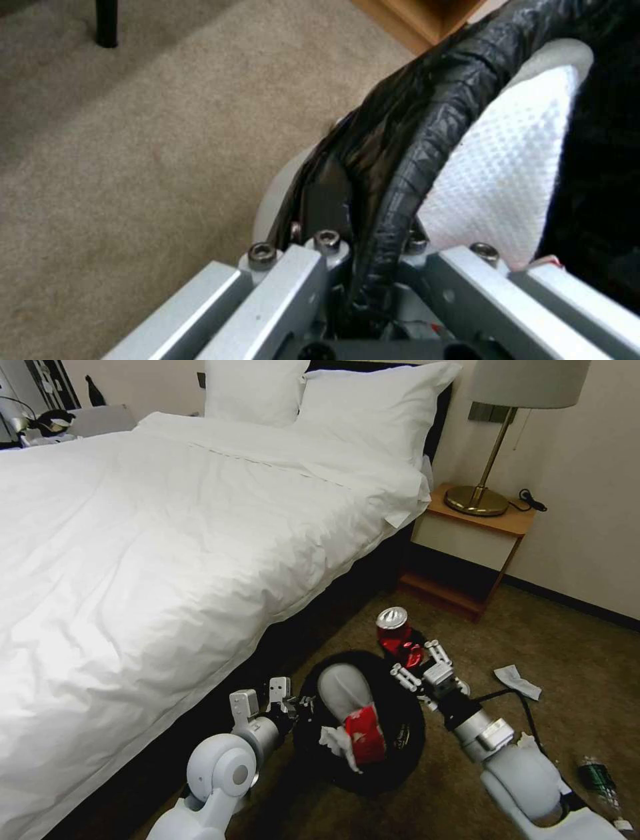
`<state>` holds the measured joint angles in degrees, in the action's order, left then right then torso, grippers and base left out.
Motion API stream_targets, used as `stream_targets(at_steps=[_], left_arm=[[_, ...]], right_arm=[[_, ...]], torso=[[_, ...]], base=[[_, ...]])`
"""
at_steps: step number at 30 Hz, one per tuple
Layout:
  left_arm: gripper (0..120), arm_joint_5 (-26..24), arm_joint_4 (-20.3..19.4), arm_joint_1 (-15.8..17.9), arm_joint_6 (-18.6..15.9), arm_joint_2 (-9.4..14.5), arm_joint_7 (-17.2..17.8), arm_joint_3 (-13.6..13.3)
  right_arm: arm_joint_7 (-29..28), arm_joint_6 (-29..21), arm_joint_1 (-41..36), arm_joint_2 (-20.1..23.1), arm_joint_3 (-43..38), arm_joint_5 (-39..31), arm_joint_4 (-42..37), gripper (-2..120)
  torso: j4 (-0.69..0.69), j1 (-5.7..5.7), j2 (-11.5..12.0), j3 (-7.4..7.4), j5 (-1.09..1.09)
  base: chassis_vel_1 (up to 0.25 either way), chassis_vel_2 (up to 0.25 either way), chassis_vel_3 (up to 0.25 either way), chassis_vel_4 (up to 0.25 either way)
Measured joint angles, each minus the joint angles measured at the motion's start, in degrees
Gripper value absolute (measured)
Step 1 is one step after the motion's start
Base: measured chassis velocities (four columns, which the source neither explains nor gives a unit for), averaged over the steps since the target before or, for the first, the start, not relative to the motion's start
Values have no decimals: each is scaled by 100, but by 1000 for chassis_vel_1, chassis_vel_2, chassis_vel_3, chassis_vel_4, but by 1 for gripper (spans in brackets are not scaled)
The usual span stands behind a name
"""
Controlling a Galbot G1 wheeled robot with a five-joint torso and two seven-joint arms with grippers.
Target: Pick up the trash bin, then pick up the garbage on the floor and place it into the trash bin.
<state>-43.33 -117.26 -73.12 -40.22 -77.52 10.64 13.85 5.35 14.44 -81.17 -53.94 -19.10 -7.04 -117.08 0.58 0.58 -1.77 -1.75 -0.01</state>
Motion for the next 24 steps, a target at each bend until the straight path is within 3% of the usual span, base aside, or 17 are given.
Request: stream_targets(at_steps=[15,24], left_arm=[[0,157,165,66,101,-164,-111,-17],[0,422,303,12,186,-133,-297,28]], right_arm=[[220,-9,-142,-82,49,118,-53,51],[279,-12,-2,41,-155,-38,-105,51]], torso=[[-1,0,0,0,0],[-2,0,0,0,1]], base=[[0,0,0,0],[0,0,0,0]])
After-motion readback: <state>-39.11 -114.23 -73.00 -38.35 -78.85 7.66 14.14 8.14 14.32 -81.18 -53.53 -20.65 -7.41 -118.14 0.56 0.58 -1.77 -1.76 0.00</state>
